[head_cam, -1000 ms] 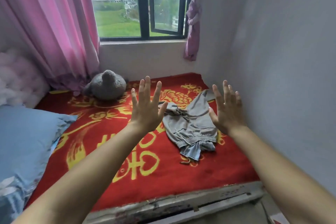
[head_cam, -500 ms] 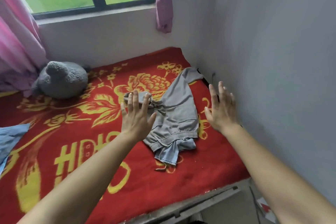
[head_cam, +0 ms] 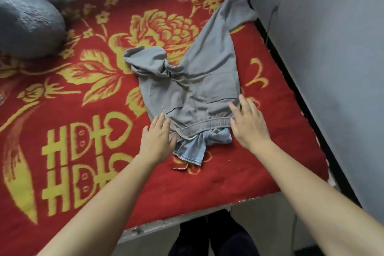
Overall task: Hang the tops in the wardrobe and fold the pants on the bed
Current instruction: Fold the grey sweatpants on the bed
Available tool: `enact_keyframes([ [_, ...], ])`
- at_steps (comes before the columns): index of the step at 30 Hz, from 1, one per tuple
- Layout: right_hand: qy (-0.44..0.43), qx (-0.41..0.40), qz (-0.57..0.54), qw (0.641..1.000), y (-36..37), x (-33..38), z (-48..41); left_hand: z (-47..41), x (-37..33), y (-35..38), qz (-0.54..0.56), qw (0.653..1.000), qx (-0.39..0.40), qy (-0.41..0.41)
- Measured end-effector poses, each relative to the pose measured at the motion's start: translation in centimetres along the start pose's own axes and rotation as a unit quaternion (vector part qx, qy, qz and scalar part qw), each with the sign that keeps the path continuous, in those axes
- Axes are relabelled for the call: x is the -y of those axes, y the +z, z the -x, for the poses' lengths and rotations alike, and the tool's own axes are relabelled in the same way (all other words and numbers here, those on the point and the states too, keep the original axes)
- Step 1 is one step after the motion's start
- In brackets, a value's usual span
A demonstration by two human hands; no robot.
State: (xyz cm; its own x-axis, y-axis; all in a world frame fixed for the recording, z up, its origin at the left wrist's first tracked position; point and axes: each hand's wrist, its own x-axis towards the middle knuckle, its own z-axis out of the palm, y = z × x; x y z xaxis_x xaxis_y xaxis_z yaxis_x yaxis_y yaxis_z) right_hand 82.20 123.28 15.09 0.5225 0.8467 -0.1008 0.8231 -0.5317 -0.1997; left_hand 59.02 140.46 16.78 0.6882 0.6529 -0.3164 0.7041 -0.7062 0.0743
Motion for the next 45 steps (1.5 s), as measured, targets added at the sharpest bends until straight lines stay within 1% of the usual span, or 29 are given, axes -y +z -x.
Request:
enact_keyframes([
  [3, -0.050, 0.046, 0.039, 0.997, 6.9, -2.2, -1.1, -3.2, 0.9, 6.9, 0.011, 0.999, 0.026, 0.028],
  [5, -0.064, 0.076, 0.056, 0.993, 11.1, -3.3, -2.1, -5.1, 1.5, 11.2, -0.001, 0.998, 0.050, 0.041],
  [9, -0.013, 0.112, 0.023, 0.993, 18.8, -3.6, -3.1, -8.0, 2.3, 18.7, -0.013, 0.996, 0.075, 0.036],
  [11, 0.015, 0.118, 0.015, 0.993, 21.7, -3.1, -3.3, -8.8, 2.5, 21.0, -0.026, 0.997, 0.062, 0.025],
  [12, 0.011, 0.108, 0.028, 0.994, 22.9, -3.1, -3.3, -9.0, 2.7, 22.0, -0.037, 0.998, 0.045, 0.023],
  [14, -0.022, 0.093, 0.063, 0.993, 24.2, -3.8, -3.4, -9.1, 3.0, 23.4, -0.045, 0.999, 0.007, 0.031],
  [16, -0.045, 0.086, 0.068, 0.993, 24.0, -4.5, -3.9, -9.1, 3.6, 23.9, -0.032, 0.999, -0.012, 0.035],
  [19, -0.050, 0.077, 0.047, 0.995, 22.3, -4.2, -4.8, -9.8, 4.1, 23.4, -0.022, 0.998, -0.016, 0.055],
  [22, 0.005, 0.114, 0.008, 0.993, 20.3, -2.9, -5.6, -10.5, 4.3, 21.9, -0.021, 0.998, 0.010, 0.064],
  [24, 0.038, 0.139, 0.017, 0.989, 19.0, -2.2, -6.3, -10.7, 4.5, 20.4, 0.008, 0.998, 0.037, 0.052],
  [27, 0.043, 0.189, 0.039, 0.980, 17.7, -1.8, -7.2, -10.9, 5.1, 18.2, 0.032, 0.996, 0.071, 0.052],
  [28, 0.051, 0.208, 0.043, 0.976, 17.4, -1.6, -7.6, -10.7, 5.1, 17.6, 0.027, 0.996, 0.055, 0.060],
  [31, 0.095, 0.259, 0.017, 0.961, 16.6, -0.3, -8.4, -9.3, 3.9, 15.5, -0.001, 0.996, -0.046, 0.078],
  [34, 0.104, 0.286, 0.017, 0.952, 16.6, 2.2, -6.8, -8.1, 1.9, 12.2, -0.005, 0.993, -0.105, 0.057],
  [35, 0.103, 0.266, 0.016, 0.958, 16.5, 3.0, -5.8, -7.6, 1.7, 11.0, 0.004, 0.992, -0.120, 0.046],
  [37, 0.094, 0.168, -0.004, 0.981, 16.3, 4.0, -4.2, -6.4, 2.1, 8.4, 0.018, 0.987, -0.159, 0.022],
  [39, 0.054, 0.080, -0.008, 0.995, 15.6, 4.2, -3.2, -4.4, 2.8, 6.0, 0.010, 0.982, -0.187, 0.017],
  [40, 0.038, 0.058, -0.004, 0.998, 15.1, 4.2, -2.7, -3.1, 3.2, 5.0, 0.002, 0.982, -0.186, 0.019],
  [42, 0.022, 0.053, -0.008, 0.998, 13.4, 4.5, -1.4, 0.4, 3.7, 2.7, -0.009, 0.985, -0.172, 0.012],
  [45, 0.000, 0.133, -0.040, 0.990, 10.3, 6.8, 1.1, 6.4, 4.7, -0.2, 0.013, 0.987, -0.153, -0.039],
])
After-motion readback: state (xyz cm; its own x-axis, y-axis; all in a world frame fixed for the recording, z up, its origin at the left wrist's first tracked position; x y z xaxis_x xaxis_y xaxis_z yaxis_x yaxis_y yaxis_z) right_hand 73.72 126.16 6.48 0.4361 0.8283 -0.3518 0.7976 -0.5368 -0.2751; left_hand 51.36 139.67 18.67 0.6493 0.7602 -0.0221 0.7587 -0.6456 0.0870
